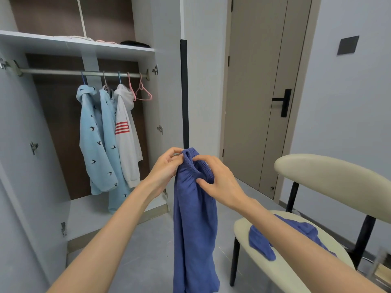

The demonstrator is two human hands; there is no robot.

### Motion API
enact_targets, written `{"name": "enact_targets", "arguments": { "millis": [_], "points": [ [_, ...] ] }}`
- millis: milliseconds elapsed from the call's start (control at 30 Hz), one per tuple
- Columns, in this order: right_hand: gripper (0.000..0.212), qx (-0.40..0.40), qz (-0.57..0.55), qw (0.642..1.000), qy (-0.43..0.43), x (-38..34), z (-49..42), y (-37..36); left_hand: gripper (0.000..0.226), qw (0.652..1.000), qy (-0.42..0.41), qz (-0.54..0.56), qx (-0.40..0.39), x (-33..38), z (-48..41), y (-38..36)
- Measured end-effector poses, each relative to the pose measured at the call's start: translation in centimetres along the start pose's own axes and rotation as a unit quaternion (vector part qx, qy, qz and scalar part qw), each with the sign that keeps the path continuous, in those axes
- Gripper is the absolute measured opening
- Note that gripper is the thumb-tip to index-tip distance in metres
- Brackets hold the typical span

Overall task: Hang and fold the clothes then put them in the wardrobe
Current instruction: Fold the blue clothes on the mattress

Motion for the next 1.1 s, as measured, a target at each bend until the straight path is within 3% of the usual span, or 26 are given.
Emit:
{"name": "enact_targets", "arguments": {
  "millis": [333,400,533,667,700,833,1000,1100],
  "points": [
    [0.061,-0.010,0.013,1.000,-0.009,-0.3,0.0,0.1,0.015,1.000,-0.005,0.003,0.005,0.5,0.3,-0.3],
    [0.050,-0.030,0.025,0.999,-0.019,-0.1,0.0,-0.1,0.015,1.000,-0.007,-0.005,0.003,0.6,0.3,-0.4],
    [0.008,-0.089,0.074,0.993,-0.020,0.2,0.2,-0.8,0.015,1.000,-0.008,-0.003,0.008,0.8,0.2,-0.5],
    [0.010,-0.161,0.132,0.978,-0.032,1.2,0.9,-1.3,0.016,1.000,0.001,0.003,0.023,1.1,0.0,0.1],
    [0.020,-0.169,0.127,0.977,-0.036,1.4,1.1,-1.4,0.016,1.000,0.002,0.003,0.022,1.1,0.0,0.2],
    [0.048,-0.107,0.081,0.991,-0.011,0.2,0.6,-0.9,0.015,1.000,0.000,-0.004,-0.002,1.1,0.0,-0.2],
    [0.019,-0.164,0.129,0.977,-0.032,-0.4,0.2,-1.8,0.013,0.999,-0.011,-0.022,-0.021,0.9,0.1,-1.1],
    [0.024,-0.231,0.179,0.955,-0.051,0.0,0.6,-2.6,0.014,1.000,-0.014,-0.019,-0.012,0.9,0.1,-1.0]
  ]
}}
Point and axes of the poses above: each hand's wrist, its own z-axis away from the middle knuckle, its own y-axis out of the back of the hand, x = y × z, the point moved 6 cm from there along -z, towards the middle knuckle, and after that the axes turned 12 degrees about y, right-handed, at the moved point
